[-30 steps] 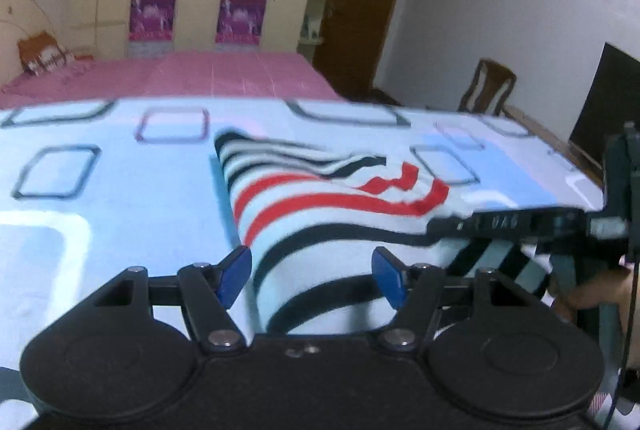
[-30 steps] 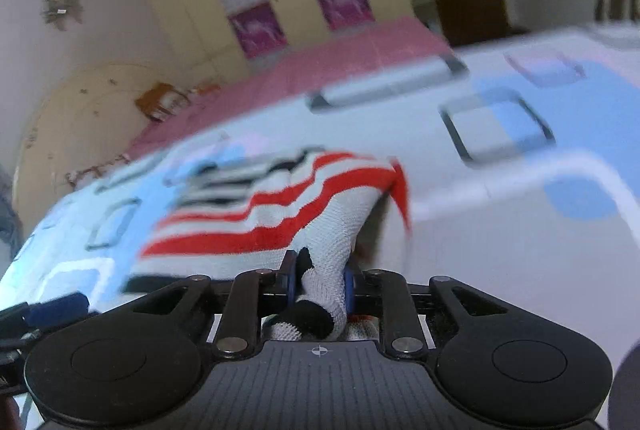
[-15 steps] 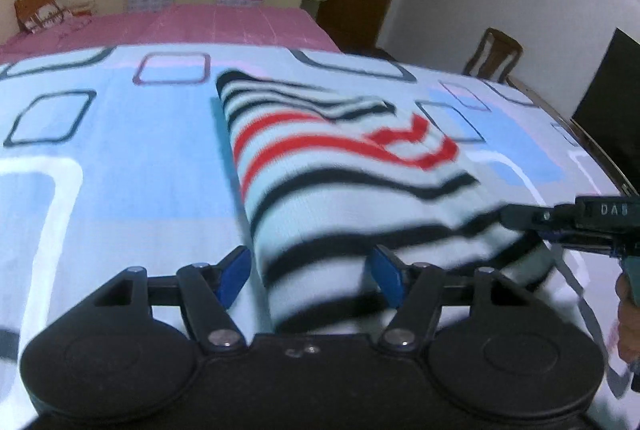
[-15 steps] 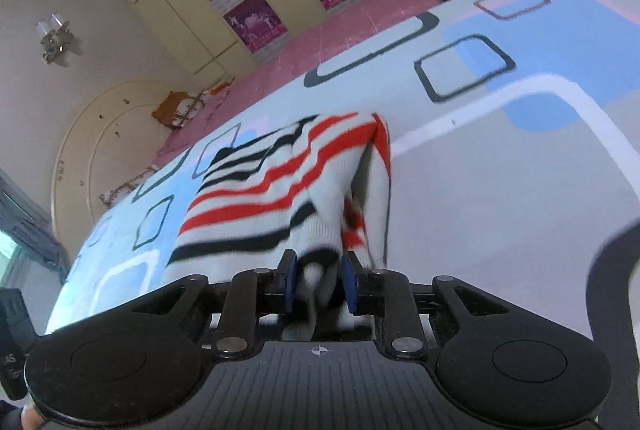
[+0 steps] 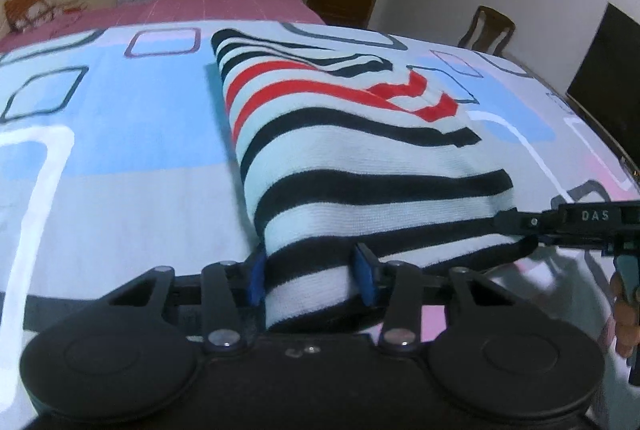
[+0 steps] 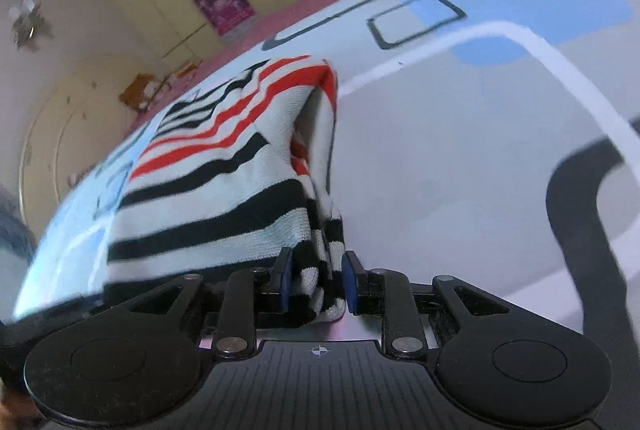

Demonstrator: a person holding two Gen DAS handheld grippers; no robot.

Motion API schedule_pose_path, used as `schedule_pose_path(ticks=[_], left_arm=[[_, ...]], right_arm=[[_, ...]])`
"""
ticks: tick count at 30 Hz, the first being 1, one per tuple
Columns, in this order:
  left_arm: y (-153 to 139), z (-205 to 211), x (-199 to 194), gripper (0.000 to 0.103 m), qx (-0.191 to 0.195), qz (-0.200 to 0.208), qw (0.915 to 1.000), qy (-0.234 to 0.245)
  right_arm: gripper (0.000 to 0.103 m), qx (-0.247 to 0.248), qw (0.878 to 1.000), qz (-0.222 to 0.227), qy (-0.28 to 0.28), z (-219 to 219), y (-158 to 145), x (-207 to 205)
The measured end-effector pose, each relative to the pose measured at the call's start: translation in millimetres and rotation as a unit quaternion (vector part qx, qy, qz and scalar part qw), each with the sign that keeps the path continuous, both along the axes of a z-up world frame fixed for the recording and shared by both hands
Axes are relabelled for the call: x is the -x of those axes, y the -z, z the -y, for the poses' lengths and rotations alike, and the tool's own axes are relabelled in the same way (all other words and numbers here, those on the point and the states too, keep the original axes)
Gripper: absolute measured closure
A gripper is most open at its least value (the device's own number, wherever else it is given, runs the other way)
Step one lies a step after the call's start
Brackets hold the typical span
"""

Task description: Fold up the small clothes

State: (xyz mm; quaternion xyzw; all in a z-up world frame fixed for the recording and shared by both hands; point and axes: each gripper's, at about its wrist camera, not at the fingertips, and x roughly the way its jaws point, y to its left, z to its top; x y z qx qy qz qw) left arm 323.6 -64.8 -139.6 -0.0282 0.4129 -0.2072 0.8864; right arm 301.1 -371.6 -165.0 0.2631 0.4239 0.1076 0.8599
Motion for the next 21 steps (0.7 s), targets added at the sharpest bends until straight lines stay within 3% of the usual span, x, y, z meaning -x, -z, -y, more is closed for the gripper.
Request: schedule_pose_path(ticks=[5, 11, 17, 21], left_arm=[[-18.7, -2.6, 0.6, 0.059, 0.002, 0.004, 1.0000, -0.006], [-47.5, -10.1, -11.2, 0.059, 0.021, 0.046, 0.9985, -0.019], [-49.7, 1.7, -56.0, 0.060, 0.008, 0.075, 0.9965, -0.037], [-42.2, 13.1, -82.1, 0.061, -0.006, 0.088, 0.9953, -0.039]], right_arm=[[0.079, 0.015, 1.000, 0.008, -0.024, 4.1, -18.1, 4.2], [0.079, 0.063, 0.994, 0.078, -0.035, -7.8, -58.0, 2.4], [0.079, 0.096, 0.986, 0.128, -0.037, -32.2, -77.3, -42.1], [0.079, 0.120, 0.982, 0.141, -0.044, -57.5, -73.6, -83.2]])
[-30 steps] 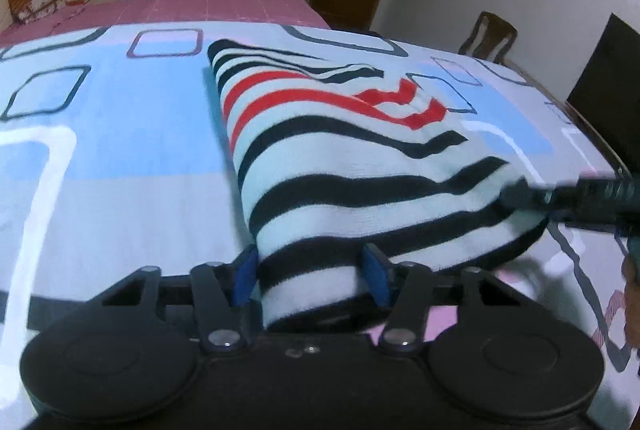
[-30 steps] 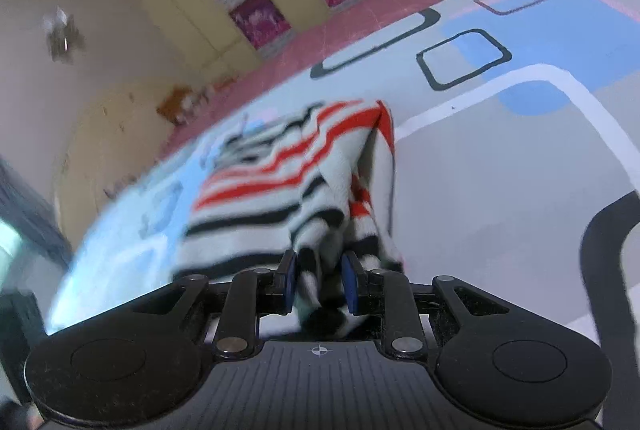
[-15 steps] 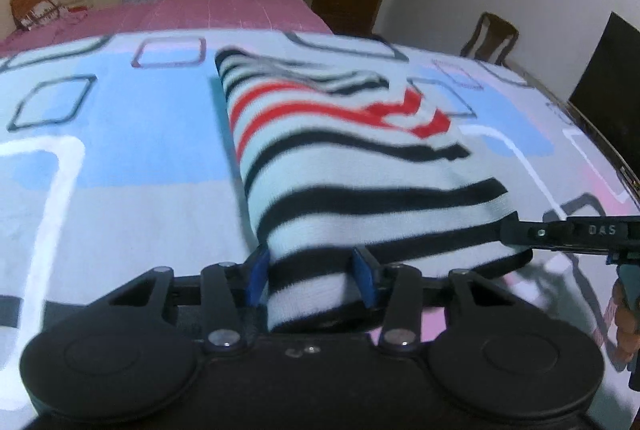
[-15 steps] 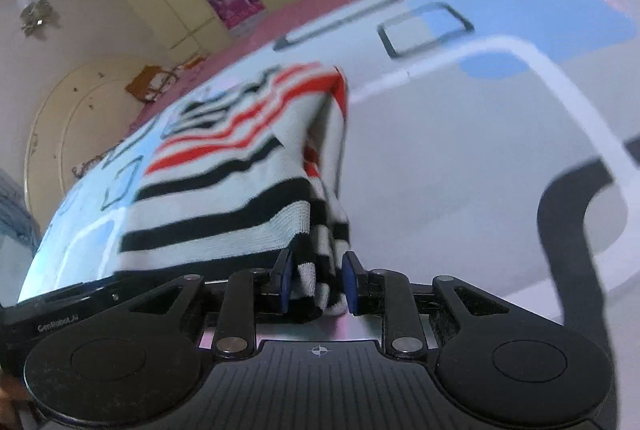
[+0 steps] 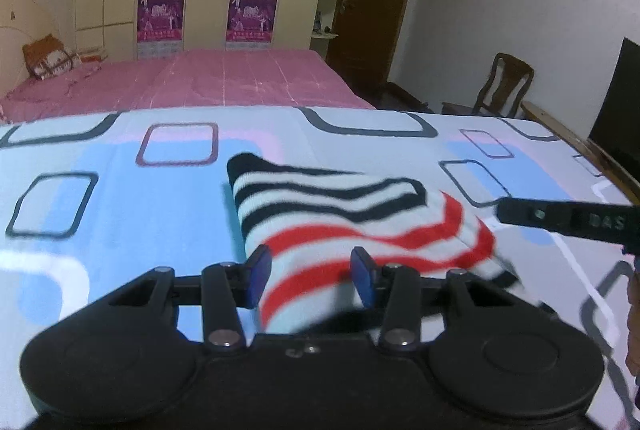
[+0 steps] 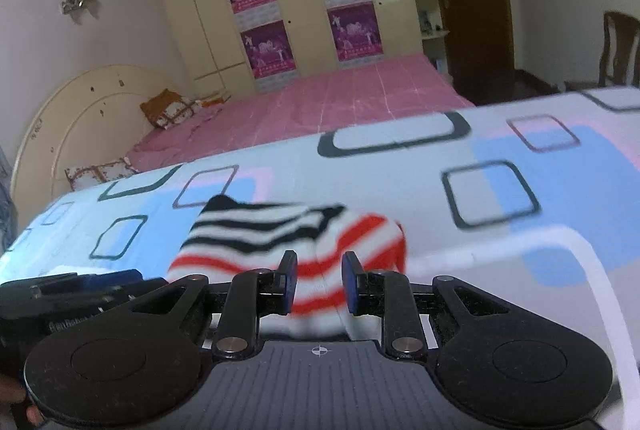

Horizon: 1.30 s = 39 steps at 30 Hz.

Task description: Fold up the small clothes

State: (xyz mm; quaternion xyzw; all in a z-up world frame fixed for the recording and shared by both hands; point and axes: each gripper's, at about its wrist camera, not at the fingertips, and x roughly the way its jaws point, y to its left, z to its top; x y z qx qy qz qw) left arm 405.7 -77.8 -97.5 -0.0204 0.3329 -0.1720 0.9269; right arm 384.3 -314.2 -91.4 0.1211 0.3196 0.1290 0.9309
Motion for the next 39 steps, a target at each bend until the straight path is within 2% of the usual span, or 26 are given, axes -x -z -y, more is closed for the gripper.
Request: schedule_pose_path(ticks=[3, 6, 10, 12, 16, 19, 22, 27, 31, 34, 39], left_arm=[[6.6, 7.1, -13.2, 0.061, -0.005, 0.004, 1.0000, 0.000], [17.1, 13.9, -19.3, 0.060, -0.017, 0.009, 0.9998, 0.001], [30.8, 17.6, -18.7, 0.059, -0.040, 0.020, 0.9990, 0.007], [32.0, 18.4, -17.5, 0.058, -0.047, 0.028, 0.9984, 0.016], [25.9, 17.7, -21.5, 0.059, -0.043, 0.024, 0.9987, 0.013], [25.6, 21.4, -34.3, 0.059, -0.046, 0.022, 0.9987, 0.009], [31.3, 25.8, -49.6, 0.058, -0.061, 0.015, 0.9980, 0.005], [38.8, 25.9, -58.7, 0.058, -0.052, -0.001, 0.9987, -0.002], [41.3, 25.7, -57.5, 0.058, -0.054, 0.000, 0.9986, -0.002], [41.1, 25.8, -57.2, 0.057, -0.057, 0.001, 0.9984, -0.001], [36.3, 29.6, -56.2, 0.057, -0.075, -0.002, 0.9971, -0.006]], right_arm=[[0.079, 0.033, 0.999, 0.005, 0.000, -20.1, 7.8, -25.9], [0.079, 0.044, 0.999, -0.009, 0.012, -30.6, 25.6, -51.4], [0.079, 0.085, 0.995, -0.037, 0.032, -27.7, 61.3, -69.6], [0.079, 0.075, 0.996, -0.024, 0.044, -16.6, 73.2, -67.2], [0.079, 0.072, 0.996, -0.036, 0.044, -11.0, 66.8, -71.2], [0.079, 0.087, 0.996, -0.010, 0.035, -18.1, 57.9, -74.3], [0.079, 0.093, 0.995, -0.016, 0.028, -23.3, 65.0, -84.9], [0.079, 0.088, 0.994, -0.025, 0.056, -14.4, 79.3, -89.7], [0.079, 0.059, 0.995, -0.041, 0.068, -2.9, 83.9, -93.2], [0.079, 0.060, 0.995, -0.042, 0.067, -2.8, 81.3, -89.9], [0.079, 0.032, 0.996, -0.052, 0.066, 5.0, 77.7, -89.6]])
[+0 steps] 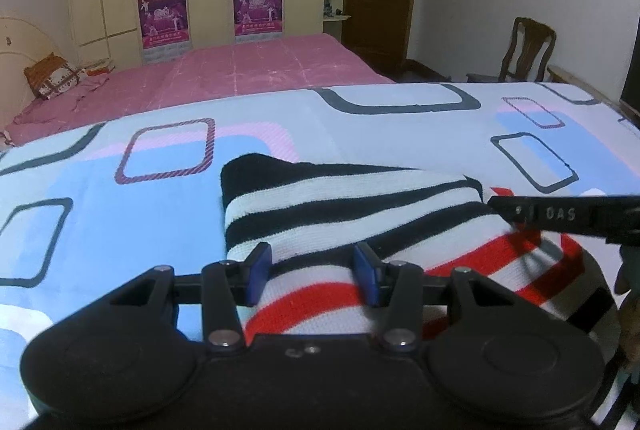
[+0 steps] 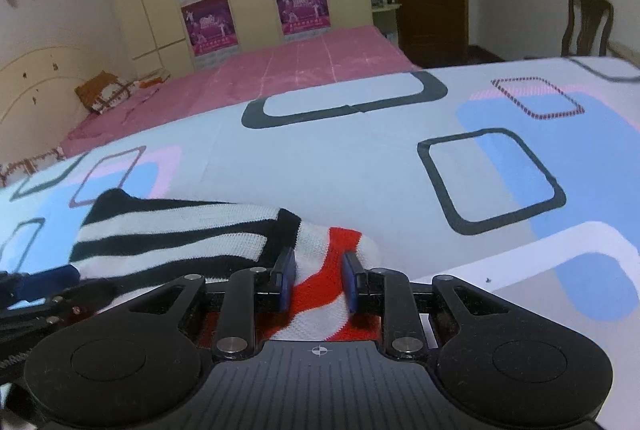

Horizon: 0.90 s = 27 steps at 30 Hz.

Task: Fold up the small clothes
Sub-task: 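Press the folded sweater flat with both open grippers, then grasp the folded sweater end with the left gripper while the right gripper grasps it too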

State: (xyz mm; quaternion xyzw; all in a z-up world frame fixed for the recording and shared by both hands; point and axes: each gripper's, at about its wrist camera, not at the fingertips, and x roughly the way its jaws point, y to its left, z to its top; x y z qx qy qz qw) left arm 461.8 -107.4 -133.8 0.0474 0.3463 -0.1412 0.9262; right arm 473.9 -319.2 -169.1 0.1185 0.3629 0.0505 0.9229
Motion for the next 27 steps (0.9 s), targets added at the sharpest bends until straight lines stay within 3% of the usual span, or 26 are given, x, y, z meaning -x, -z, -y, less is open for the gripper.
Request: schedule_pose_path(ticks=[5, 12, 18, 23, 27], left_arm=[[-12.6, -6.3, 15.7, 0.059, 0.012, 0.007, 0.9997, -0.019], [-28.3, -8.8, 52.8, 0.059, 0.022, 0.012, 0.9996, -0.014], [-24.7, -2.9, 80.6, 0.057, -0.010, 0.022, 0.9995, -0.020], [-15.5, 1.4, 80.1, 0.056, -0.029, 0.026, 0.9991, -0.012], [-21.8, -4.0, 79.9, 0.057, -0.018, 0.017, 0.9996, -0.015]], right_arm=[[0.079, -0.018, 1.000, 0.019, -0.002, 3.8, -19.8, 18.6], [0.079, 0.023, 0.996, 0.065, -0.057, -14.5, -48.1, 68.8], [0.079, 0.060, 0.995, 0.045, -0.073, -19.8, -32.0, 95.2], [0.079, 0.050, 0.997, 0.013, -0.056, -9.1, -10.7, 88.8], [0.079, 0.038, 0.998, 0.008, -0.053, -6.2, -11.4, 87.4]])
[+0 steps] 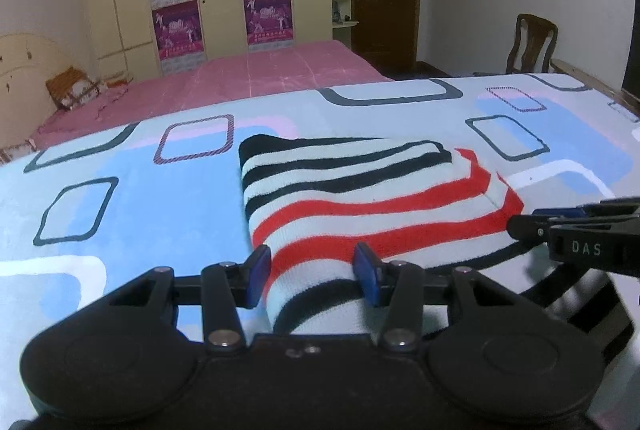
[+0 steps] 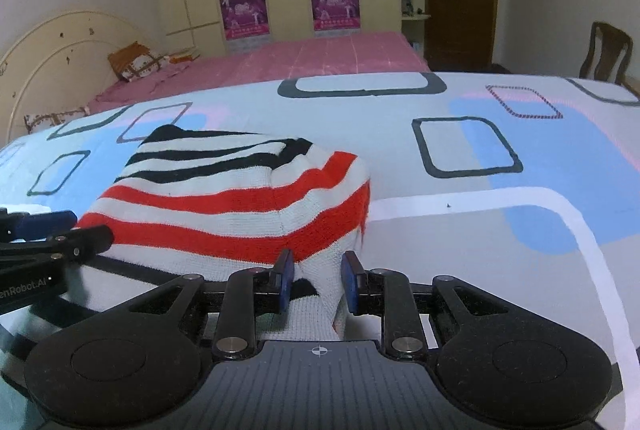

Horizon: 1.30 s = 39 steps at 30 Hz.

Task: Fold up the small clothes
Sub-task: 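Grasp the folded sweater end with the left gripper while the right gripper grasps it too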

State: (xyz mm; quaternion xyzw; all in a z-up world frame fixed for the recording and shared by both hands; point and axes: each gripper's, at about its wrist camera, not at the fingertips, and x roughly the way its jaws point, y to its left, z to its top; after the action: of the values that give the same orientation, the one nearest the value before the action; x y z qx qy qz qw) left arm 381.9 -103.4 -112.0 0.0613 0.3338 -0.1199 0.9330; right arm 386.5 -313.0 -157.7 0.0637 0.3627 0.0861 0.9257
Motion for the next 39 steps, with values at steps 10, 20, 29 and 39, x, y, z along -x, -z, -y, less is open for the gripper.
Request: schedule_pose_path(ticks=[10, 20, 29, 39], left_arm=[[-9.8, -22.0, 60.7, 0.059, 0.007, -0.004, 0.9998, 0.017], [9.3, -34.7, 60.3, 0.058, 0.029, -0.044, 0.9984, 0.019], [-4.7, -38.3, 52.7, 0.039, 0.039, -0.066, 0.9951, 0.062], [-19.9, -33.8, 29.0, 0.021, 0.072, -0.070, 0.9933, 0.056]], right_arm=[[0.079, -0.027, 0.999, 0.021, -0.019, 16.9, -30.8, 69.5], [0.079, -0.007, 0.999, -0.026, 0.020, 14.5, 0.0, 91.1], [0.079, -0.008, 0.999, -0.028, 0.032, 5.2, -25.3, 97.1], [0.022, -0.043, 0.997, -0.029, 0.054, 13.7, -45.3, 82.3]])
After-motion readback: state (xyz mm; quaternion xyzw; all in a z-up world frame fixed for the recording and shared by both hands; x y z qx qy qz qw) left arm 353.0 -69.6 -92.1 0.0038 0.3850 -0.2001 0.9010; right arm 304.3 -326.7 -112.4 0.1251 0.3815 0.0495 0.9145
